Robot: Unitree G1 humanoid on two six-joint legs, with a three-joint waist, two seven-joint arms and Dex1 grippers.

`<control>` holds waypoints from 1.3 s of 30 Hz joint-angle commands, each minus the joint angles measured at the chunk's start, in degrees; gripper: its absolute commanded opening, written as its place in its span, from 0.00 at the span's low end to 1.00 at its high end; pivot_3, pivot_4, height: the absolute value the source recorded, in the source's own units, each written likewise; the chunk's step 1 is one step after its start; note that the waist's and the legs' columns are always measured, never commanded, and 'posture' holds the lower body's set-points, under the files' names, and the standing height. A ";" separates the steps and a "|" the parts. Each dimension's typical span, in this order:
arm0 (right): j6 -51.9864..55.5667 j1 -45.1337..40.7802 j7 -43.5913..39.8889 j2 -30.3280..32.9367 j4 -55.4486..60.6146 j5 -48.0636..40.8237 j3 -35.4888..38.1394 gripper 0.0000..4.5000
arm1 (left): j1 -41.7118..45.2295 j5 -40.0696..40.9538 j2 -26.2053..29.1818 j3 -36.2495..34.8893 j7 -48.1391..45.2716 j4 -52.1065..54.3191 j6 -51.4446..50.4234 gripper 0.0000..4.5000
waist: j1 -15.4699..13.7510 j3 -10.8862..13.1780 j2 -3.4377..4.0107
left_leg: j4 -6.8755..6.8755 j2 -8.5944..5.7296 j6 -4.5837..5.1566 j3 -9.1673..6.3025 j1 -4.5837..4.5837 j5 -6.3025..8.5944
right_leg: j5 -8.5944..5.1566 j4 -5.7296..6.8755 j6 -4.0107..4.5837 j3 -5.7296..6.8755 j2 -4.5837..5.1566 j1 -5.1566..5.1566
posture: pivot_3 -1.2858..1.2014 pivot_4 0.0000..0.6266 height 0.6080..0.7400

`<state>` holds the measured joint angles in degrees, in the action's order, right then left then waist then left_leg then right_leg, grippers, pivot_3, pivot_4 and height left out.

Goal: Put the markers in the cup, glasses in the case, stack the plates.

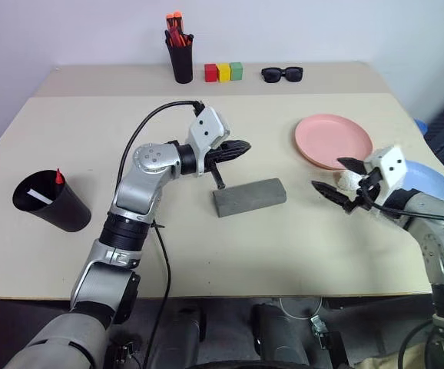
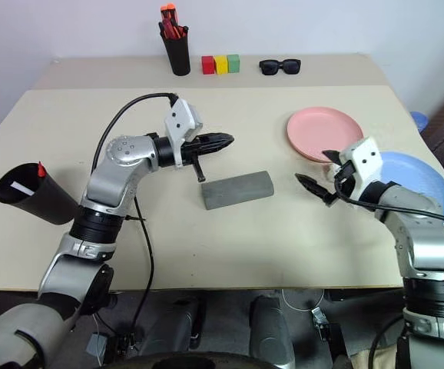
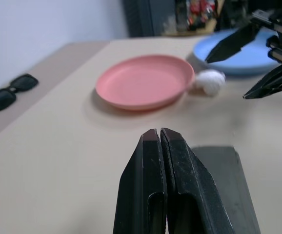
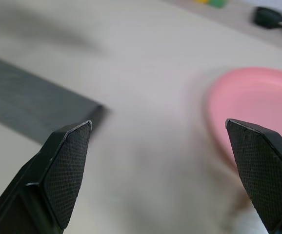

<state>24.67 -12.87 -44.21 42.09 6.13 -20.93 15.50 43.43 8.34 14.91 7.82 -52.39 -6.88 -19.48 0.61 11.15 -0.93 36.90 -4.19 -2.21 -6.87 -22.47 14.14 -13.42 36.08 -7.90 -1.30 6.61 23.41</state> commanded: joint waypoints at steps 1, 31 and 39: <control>1.94 1.90 2.65 2.45 2.66 0.44 4.30 1.00 | -1.33 6.41 -2.71 0.10 -2.42 4.28 -1.18 0.13 | -0.17 0.00 0.00 | 0.00 0.00 0.01 -0.01 -0.01 0.01 | 0.00 -0.01 0.00 0.00 0.00 -0.01 | 0.52 0.24 1.00; 2.86 11.16 8.62 4.02 -11.44 5.16 7.39 0.14 | -1.43 3.88 -0.41 9.42 -6.58 4.95 1.56 1.00 | 0.02 -0.04 0.08 | 0.10 0.02 0.07 0.10 0.01 0.04 | -0.02 -0.08 -0.01 -0.03 0.01 -0.08 | 0.52 0.24 1.00; -3.87 7.25 14.22 2.71 -11.53 9.47 6.23 0.00 | -0.92 2.41 -0.08 9.39 -5.40 3.83 2.89 1.00 | 0.11 -0.04 0.06 | 0.11 0.01 0.07 0.09 0.02 0.04 | -0.02 -0.10 -0.02 -0.02 0.01 -0.12 | 0.52 0.24 1.00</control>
<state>23.42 -3.93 -31.67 44.88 -6.09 -12.16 20.83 41.12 11.21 14.92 17.25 -58.26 -4.21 -17.97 0.71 11.11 -0.87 37.02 -4.18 -2.14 -6.76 -22.45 14.18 -13.44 35.97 -7.92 -1.34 6.62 23.30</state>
